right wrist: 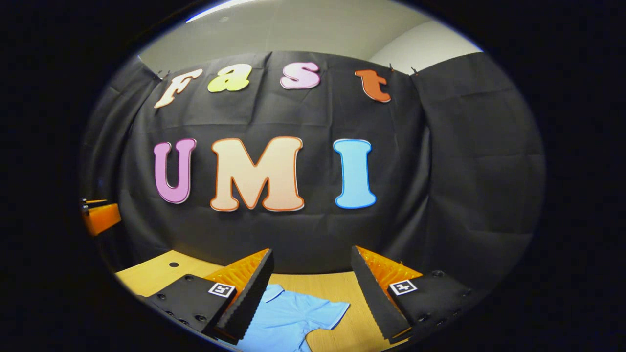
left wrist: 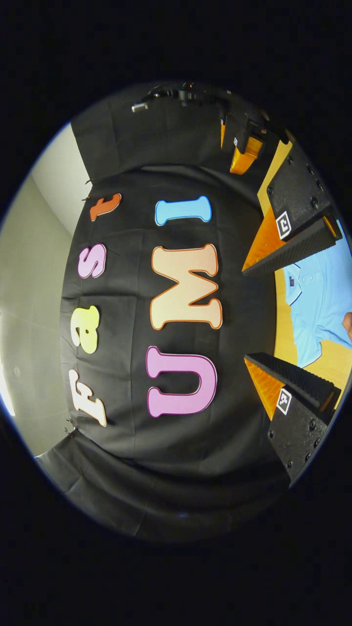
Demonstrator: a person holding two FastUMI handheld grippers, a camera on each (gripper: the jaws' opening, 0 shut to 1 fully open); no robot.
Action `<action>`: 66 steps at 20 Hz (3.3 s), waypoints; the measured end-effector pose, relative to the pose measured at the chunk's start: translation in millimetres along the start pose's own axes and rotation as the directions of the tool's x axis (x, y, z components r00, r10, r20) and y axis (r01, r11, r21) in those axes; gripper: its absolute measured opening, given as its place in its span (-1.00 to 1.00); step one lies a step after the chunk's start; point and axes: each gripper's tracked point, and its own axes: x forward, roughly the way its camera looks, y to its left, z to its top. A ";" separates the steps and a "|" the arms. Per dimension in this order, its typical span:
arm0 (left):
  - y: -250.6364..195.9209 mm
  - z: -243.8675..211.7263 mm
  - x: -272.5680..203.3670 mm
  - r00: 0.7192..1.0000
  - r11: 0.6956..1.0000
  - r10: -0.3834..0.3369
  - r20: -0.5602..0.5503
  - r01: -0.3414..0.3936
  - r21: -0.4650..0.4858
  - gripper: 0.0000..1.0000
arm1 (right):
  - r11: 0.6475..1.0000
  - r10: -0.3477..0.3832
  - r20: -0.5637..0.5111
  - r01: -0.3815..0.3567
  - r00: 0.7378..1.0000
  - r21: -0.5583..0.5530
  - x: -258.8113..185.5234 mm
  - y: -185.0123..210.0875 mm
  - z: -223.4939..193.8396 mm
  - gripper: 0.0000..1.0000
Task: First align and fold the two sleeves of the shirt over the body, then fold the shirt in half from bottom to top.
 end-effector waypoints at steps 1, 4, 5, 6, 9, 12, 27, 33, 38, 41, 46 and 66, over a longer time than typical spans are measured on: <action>3.3 -0.7 -0.4 1.000 1.000 0.002 -0.004 -0.002 0.004 0.88 | 1.000 -0.011 -0.019 0.011 1.000 0.000 8.7 -3.4 -7.0 0.96; 13.6 -4.2 2.6 1.000 1.000 0.008 -0.012 -0.008 0.001 0.87 | 0.999 -0.039 -0.066 0.038 0.997 -0.027 33.6 -10.7 -30.6 0.97; 16.7 -6.3 4.1 1.000 1.000 0.012 -0.019 -0.012 0.000 0.87 | 0.998 -0.052 -0.082 0.049 0.995 -0.042 42.0 -14.0 -38.9 0.97; 20.3 -8.9 6.9 1.000 1.000 0.015 -0.026 -0.015 -0.001 0.87 | 0.997 -0.057 -0.103 0.052 0.993 -0.054 49.5 -15.4 -49.7 0.97; 30.3 -15.6 13.3 0.999 1.000 0.024 -0.043 -0.024 0.004 0.87 | 0.996 -0.065 -0.180 0.053 0.981 -0.073 70.7 -18.3 -85.5 0.99; 39.5 -18.8 21.5 0.998 0.999 0.037 -0.048 -0.037 0.006 0.88 | 0.994 -0.087 -0.234 0.070 0.968 -0.082 92.0 -23.3 -117.4 0.99; 64.4 -48.1 48.3 0.991 0.997 0.069 -0.113 -0.065 0.032 0.88 | 0.973 -0.230 -0.568 0.193 0.790 -0.125 134.9 -71.5 -300.9 0.99; 59.6 -51.6 52.1 0.990 0.998 0.058 -0.126 -0.053 0.037 0.88 | 0.972 -0.232 -0.643 0.204 0.730 -0.120 135.8 -75.3 -340.0 0.98; 55.2 -51.4 55.3 0.991 0.998 0.050 -0.124 -0.045 0.042 0.89 | 0.981 -0.178 -0.694 0.185 0.698 -0.066 131.9 -64.4 -356.0 0.99; 52.8 -51.7 55.5 0.991 0.998 0.045 -0.128 -0.039 0.043 0.89 | 0.981 -0.151 -0.704 0.192 0.694 -0.022 132.1 -60.8 -355.6 0.92; 51.7 -54.2 55.6 0.990 0.999 0.043 -0.135 -0.039 0.035 0.89 | 0.979 -0.107 -0.721 0.197 0.684 0.041 134.2 -51.1 -356.3 -0.07; 97.8 -80.7 39.8 0.973 0.993 0.113 -0.200 -0.120 -0.022 0.89 | 0.845 0.305 -0.594 0.075 0.745 0.529 153.3 140.2 -313.7 -0.95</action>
